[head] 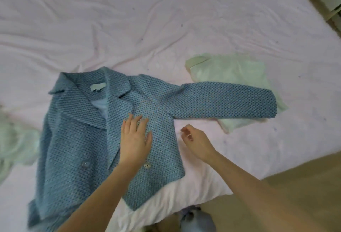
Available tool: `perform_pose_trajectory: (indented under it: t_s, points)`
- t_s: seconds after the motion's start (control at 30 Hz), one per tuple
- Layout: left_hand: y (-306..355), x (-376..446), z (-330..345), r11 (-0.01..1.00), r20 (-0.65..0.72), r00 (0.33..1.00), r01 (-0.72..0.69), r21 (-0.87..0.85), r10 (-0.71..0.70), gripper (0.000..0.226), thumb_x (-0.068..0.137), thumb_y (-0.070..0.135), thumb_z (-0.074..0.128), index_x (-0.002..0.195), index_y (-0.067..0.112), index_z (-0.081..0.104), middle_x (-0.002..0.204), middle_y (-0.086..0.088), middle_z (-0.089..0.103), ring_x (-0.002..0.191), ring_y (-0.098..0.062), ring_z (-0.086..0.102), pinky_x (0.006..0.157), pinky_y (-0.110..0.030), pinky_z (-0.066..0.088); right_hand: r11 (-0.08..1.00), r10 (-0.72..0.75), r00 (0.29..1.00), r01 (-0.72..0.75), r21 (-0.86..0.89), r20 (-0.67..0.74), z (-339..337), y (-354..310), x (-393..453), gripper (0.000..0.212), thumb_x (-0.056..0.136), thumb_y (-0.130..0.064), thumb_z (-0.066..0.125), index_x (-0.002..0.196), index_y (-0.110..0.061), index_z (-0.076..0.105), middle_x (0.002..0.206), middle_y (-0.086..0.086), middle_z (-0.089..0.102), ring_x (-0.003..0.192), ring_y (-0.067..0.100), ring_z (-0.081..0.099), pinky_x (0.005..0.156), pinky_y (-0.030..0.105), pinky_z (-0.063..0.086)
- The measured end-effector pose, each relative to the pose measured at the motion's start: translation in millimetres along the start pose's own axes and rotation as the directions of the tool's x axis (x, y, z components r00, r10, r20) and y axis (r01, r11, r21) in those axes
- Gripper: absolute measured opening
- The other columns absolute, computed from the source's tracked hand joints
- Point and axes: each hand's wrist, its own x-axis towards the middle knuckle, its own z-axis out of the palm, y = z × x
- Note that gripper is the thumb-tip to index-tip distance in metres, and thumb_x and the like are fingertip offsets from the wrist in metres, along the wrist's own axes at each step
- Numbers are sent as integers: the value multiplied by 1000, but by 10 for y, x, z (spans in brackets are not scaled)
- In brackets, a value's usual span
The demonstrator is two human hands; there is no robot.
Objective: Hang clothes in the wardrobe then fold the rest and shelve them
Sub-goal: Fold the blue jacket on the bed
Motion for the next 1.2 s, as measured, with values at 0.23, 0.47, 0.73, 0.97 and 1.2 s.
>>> perform_pose_trajectory:
  t_s: [0.23, 0.47, 0.73, 0.97, 1.2]
  points:
    - [-490, -887, 33, 813, 242, 833, 545, -205, -497, 100, 88, 50, 61, 154, 11, -3, 158, -20, 9, 145, -36, 14, 114, -49, 19, 755, 417, 909, -352, 553, 10, 815, -182, -346, 26, 98, -23, 47, 100, -2, 62, 101, 10, 65, 92, 24, 59, 77, 32, 44]
    - [-810, -721, 38, 599, 334, 663, 748, -285, -670, 76, 81, 43, 72, 136, 4, 37, 133, -20, 49, 124, -39, 46, 100, -48, 42, 472, 421, 891, -374, 798, 169, 914, -288, -285, 32, 92, -15, 62, 119, -3, 51, 109, 11, 64, 91, 20, 63, 72, 29, 52]
    - [-938, -393, -362, 835, -265, 833, 354, -420, -486, 30, 93, -2, 47, 121, 6, 53, 118, -14, 46, 79, -20, 37, 70, -30, 32, 532, 377, 907, -376, 758, 185, 1000, -428, -136, 42, 82, -7, 72, 121, 0, 57, 116, 12, 65, 90, 21, 66, 71, 29, 56]
    - [-1152, -440, -85, 929, 92, 945, 325, -176, -313, 77, 90, -10, 38, 154, 23, 10, 150, -18, 17, 124, -41, 35, 95, -53, 41, 919, 389, 898, -394, 15, -204, 935, -377, -192, 37, 93, -30, 57, 117, -4, 46, 111, 12, 60, 102, 32, 58, 75, 35, 42]
    - [-1370, -221, -112, 984, 448, 880, 177, 4, -160, 68, 96, 23, 55, 153, 20, 19, 153, -16, 23, 136, -35, 31, 108, -48, 36, 911, 252, 922, -328, -249, -293, 930, -389, -220, 39, 89, -17, 60, 118, -4, 38, 114, 18, 52, 103, 37, 54, 75, 41, 44]
